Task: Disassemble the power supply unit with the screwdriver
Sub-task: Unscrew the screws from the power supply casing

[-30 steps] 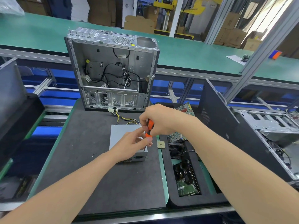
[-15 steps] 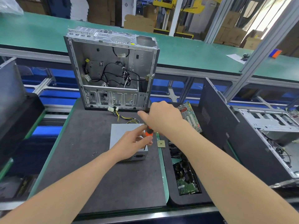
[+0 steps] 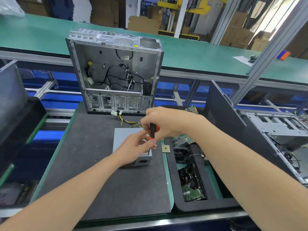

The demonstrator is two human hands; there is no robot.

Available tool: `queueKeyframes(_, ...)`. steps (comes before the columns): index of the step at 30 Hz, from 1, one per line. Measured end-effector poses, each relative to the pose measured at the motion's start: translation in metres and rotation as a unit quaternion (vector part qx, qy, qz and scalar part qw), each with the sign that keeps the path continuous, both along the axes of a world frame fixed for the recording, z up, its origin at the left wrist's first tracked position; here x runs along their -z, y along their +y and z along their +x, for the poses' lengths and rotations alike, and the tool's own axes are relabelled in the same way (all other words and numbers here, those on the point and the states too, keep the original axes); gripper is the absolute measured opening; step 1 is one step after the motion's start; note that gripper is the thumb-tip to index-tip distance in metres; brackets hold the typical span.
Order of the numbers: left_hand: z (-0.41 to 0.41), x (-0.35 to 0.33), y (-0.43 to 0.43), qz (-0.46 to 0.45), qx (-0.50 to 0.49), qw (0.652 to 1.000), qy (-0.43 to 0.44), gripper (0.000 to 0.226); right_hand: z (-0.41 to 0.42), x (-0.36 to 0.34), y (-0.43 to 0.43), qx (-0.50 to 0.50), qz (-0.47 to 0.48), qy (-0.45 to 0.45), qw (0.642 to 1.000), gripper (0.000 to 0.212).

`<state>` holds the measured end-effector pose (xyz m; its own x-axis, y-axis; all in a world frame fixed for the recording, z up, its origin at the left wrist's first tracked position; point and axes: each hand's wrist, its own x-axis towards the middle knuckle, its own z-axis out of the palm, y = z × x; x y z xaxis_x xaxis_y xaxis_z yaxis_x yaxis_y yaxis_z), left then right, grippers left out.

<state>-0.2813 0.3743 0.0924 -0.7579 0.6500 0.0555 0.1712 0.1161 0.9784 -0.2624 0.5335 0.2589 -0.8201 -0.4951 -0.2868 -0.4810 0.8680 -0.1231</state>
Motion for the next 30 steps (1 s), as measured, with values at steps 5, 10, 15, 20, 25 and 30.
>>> queueKeyframes(5, -0.001, 0.002, 0.0, 0.001, -0.003, 1.0, -0.006, 0.027, 0.012, 0.008, -0.007, 0.072, -0.011, 0.127, 0.989, 0.023)
queueKeyframes(10, -0.001, 0.001, 0.0, -0.008, 0.002, 1.0, 0.0, 0.027, 0.015, 0.019, -0.028, 0.296, 0.085, 0.213, 0.927, 0.064)
queueKeyframes(15, -0.001, 0.0, -0.003, -0.054, -0.011, 0.998, 0.026, 0.023, 0.009, 0.013, -0.025, 0.278, -0.007, 0.095, 0.956, 0.048)
queueKeyframes(20, 0.002, 0.016, -0.012, -0.19, -0.04, 0.972, 0.131, 0.013, 0.014, 0.0, -0.016, 0.185, -0.06, 0.031, 0.98, 0.015)
queueKeyframes(25, 0.006, 0.027, -0.005, -0.222, -0.061, 0.958, 0.174, 0.01, 0.016, -0.001, -0.014, 0.143, -0.051, 0.009, 0.988, 0.021)
queueKeyframes(30, 0.005, 0.029, 0.0, -0.239, -0.039, 0.944, 0.223, 0.014, 0.018, 0.001, -0.008, 0.139, -0.059, 0.016, 0.988, 0.019)
